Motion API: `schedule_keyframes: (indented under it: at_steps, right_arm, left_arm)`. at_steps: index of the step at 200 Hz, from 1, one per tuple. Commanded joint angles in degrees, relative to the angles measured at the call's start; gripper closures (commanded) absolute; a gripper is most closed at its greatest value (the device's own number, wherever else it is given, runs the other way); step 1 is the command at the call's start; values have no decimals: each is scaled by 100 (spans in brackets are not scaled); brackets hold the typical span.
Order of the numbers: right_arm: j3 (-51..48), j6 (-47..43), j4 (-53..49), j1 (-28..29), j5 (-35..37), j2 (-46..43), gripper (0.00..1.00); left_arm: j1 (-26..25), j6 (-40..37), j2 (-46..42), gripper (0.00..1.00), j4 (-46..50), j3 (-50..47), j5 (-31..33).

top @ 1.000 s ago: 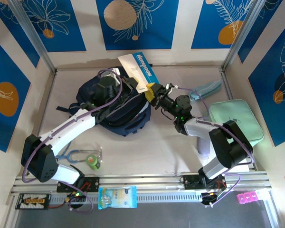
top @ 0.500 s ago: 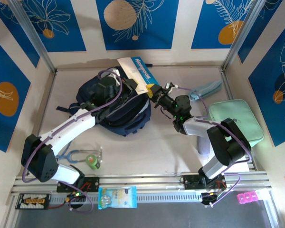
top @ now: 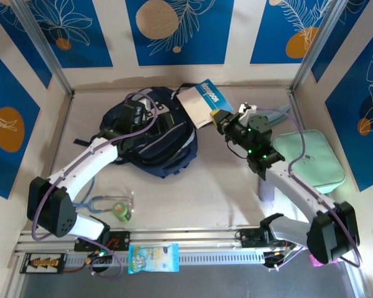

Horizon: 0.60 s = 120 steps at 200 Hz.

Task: Pack the student bag
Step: Open the student bag at the center of the table.

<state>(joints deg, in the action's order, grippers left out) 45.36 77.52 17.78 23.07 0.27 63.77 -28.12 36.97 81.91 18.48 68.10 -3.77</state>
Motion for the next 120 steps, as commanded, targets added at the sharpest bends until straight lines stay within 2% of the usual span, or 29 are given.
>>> schedule_keyframes:
  at_steps: [1,24,61,102,120]
  right_arm:
    - [130,-1018,-1604,-166,380,-357,100]
    - [114,-1298,-2195,-281,546,-676,100]
    - [-202,-1338,-2457,-438,518,-1092,100]
    - [-361,-1231,-2676,-530,404,-1235,100]
    - [-395,-1173,-2718,-548,369,-1246,100]
  left_arm:
    - [10,-1946,222,0,934,459,-23]
    - [-15,-2840,616,0,1382,693,-215]
    - [-301,-3882,1276,0,2002,1123,280]
    - [-592,-4436,2066,15,2480,1581,684]
    - [-668,-4505,2346,25,2578,1759,891]
